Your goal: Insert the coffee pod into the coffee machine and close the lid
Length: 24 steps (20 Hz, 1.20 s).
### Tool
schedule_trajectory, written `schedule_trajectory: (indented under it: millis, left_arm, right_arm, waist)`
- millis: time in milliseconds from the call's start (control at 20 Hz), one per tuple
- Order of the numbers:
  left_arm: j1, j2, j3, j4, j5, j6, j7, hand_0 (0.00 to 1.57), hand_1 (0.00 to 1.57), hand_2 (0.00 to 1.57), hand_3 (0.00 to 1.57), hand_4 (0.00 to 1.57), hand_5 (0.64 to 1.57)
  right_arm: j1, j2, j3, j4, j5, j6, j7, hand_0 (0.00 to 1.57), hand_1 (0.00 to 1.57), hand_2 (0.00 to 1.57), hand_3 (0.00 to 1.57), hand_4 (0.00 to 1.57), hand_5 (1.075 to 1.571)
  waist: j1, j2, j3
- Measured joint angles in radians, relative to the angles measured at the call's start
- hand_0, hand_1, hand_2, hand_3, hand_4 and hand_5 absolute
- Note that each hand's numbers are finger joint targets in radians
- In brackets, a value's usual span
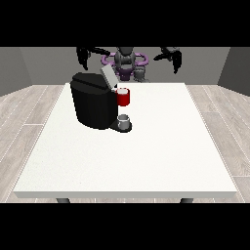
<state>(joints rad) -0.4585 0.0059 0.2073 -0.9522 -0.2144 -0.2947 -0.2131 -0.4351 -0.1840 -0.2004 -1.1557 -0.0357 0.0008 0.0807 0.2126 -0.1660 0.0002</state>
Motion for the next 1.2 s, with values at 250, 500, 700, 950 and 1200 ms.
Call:
schedule_trajectory:
  millis: [250, 500, 700, 950, 1200]
  left_arm:
    - [0.063, -0.001, -0.038, -0.122, 0.026, 0.009, 0.04, 0.0, 0.0, 0.0, 0.0, 0.32, 1.571]
    - [0.111, 0.017, -0.057, -0.234, 0.062, 0.009, 0.073, 0.0, 0.0, 0.0, 0.0, 0.37, 1.571]
    - [0.156, 0.021, -0.07, -0.323, 0.084, 0.008, 0.103, 0.0, 0.0, 0.0, 0.0, 0.36, 1.571]
    - [0.204, 0.03, -0.078, -0.409, 0.103, 0.015, 0.122, 0.0, 0.0, 0.0, 0.0, 0.38, 1.571]
    - [0.219, 0.046, -0.07, -0.442, 0.108, 0.04, 0.119, 0.0, 0.0, 0.0, 0.0, 0.32, 1.571]
  right_arm:
    - [-0.058, -0.007, -0.014, 0.05, -0.024, 0.003, 0.02, 0.0, 0.0, 0.0, 0.0, 0.0, 1.571]
    - [-0.103, 0.005, 0.011, 0.089, -0.013, 0.0, 0.016, 0.0, 0.0, 0.0, 0.0, 0.0, 1.571]
    - [-0.137, 0.011, 0.028, 0.112, -0.005, 0.003, 0.007, 0.0, 0.0, 0.0, 0.0, 0.0, 1.571]
    - [-0.175, 0.02, 0.055, 0.135, 0.01, 0.011, -0.011, 0.0, 0.0, 0.0, 0.0, 0.07, 1.571]
    - [-0.226, 0.033, 0.071, 0.139, 0.013, 0.013, -0.014, 0.0, 0.0, 0.0, 0.0, 0.2, 1.571]
  waist:
    - [0.0, 0.043, -0.0001]
    - [-0.01, 0.086, 0.0]
    - [-0.013, 0.111, 0.0001]
    - [-0.029, 0.14, -0.0004]
    - [-0.05, 0.175, -0.0009]
